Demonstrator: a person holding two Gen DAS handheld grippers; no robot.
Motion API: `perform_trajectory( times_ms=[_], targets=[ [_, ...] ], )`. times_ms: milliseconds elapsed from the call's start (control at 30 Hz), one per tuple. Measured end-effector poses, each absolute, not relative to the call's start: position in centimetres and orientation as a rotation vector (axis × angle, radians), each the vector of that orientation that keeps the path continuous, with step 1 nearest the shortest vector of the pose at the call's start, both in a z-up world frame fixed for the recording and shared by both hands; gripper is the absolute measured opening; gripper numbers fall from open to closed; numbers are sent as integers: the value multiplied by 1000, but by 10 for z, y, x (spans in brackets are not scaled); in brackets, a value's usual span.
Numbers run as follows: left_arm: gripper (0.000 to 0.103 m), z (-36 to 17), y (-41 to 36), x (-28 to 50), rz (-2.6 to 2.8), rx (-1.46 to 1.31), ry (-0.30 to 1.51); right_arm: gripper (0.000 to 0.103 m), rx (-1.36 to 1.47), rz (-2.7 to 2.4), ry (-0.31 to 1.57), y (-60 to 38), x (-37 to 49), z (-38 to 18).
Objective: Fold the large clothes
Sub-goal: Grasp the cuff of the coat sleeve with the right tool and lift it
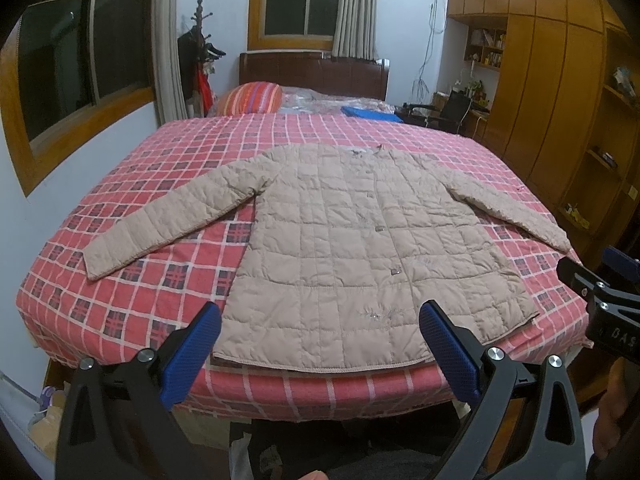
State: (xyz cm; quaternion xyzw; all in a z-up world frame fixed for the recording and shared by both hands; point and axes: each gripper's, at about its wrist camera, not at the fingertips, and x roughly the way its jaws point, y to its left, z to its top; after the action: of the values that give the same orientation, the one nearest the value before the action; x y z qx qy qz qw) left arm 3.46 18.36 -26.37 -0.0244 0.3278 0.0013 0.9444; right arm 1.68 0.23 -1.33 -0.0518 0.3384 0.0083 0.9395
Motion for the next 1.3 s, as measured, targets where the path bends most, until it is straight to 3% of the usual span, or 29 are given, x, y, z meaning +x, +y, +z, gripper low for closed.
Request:
perform_trajectory(
  times_ms=[433, 733, 867, 1067, 1300],
  targets=[
    [99, -269, 172, 102, -81, -25, 675, 101, -65, -104, 712, -36, 68, -24],
    [99, -282, 158, 187, -266, -70, 681, 99, 181, -325, 770, -172, 153, -66],
    [99, -284, 150, 212, -296, -59, 693, 68, 529, -314, 803, -271, 179, -106],
    [99, -289, 150, 240, -345, -76, 719, 39, 985, -328, 785, -386, 199, -164],
    [99, -296, 154, 268, -354, -97, 753, 36, 1378, -364, 612, -472, 204, -216]
  ],
)
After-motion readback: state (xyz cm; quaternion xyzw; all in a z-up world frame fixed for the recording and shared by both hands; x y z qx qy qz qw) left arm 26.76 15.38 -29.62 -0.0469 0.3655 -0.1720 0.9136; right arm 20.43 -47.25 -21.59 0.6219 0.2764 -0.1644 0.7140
